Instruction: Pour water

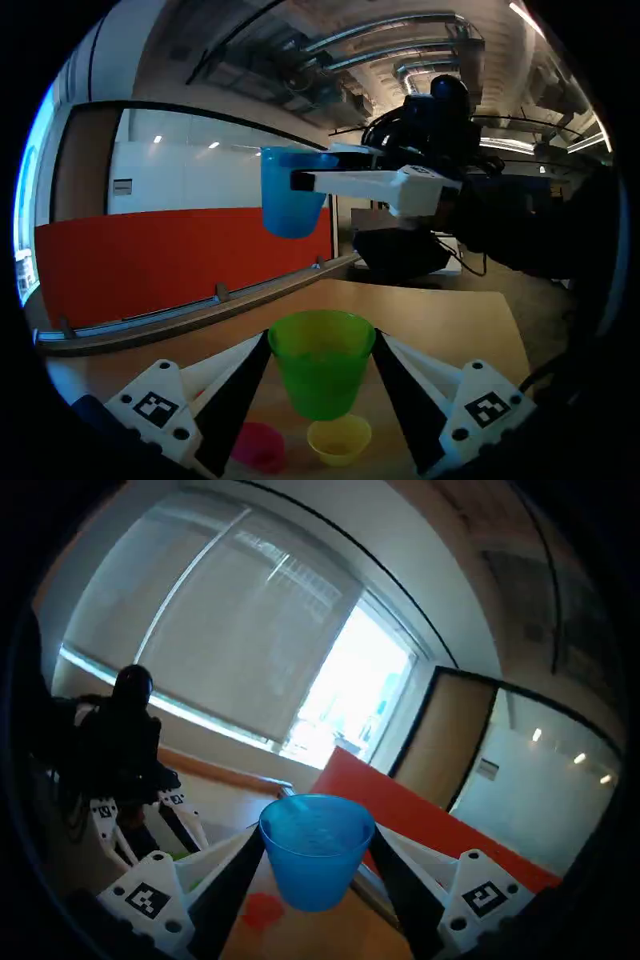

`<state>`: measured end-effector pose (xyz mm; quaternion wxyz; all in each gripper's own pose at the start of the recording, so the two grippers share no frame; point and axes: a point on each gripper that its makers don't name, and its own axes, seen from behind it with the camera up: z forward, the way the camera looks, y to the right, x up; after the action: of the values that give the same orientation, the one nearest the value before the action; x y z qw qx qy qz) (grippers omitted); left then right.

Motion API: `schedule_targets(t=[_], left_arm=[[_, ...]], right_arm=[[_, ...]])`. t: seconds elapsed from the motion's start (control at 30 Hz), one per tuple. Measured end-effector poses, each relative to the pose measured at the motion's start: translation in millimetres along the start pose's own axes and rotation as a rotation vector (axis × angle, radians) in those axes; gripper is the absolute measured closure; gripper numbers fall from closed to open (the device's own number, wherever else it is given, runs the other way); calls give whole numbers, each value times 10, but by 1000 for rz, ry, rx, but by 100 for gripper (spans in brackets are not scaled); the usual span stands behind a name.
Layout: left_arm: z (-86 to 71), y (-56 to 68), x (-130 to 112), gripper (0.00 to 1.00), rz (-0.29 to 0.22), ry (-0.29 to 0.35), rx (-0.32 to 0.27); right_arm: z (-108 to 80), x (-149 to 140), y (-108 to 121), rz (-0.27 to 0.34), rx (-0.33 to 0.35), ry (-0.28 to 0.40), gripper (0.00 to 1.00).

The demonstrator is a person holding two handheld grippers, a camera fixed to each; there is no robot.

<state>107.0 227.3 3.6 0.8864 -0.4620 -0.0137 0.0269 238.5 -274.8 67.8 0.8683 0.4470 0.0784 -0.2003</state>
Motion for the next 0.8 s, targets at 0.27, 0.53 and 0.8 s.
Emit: schedule_targets(t=[0.27, 0.53, 0.8], left_arm=[[-1, -9, 18, 11, -1, -1, 4], [-15, -35, 4, 11, 1, -18, 11], [-70, -43, -87, 11, -2, -65, 6]], right_arm=[[-9, -82, -69, 240, 26, -15, 9], [-32, -162, -112, 378, 41, -30, 9], [-84, -343, -131, 409, 37, -79, 9]])
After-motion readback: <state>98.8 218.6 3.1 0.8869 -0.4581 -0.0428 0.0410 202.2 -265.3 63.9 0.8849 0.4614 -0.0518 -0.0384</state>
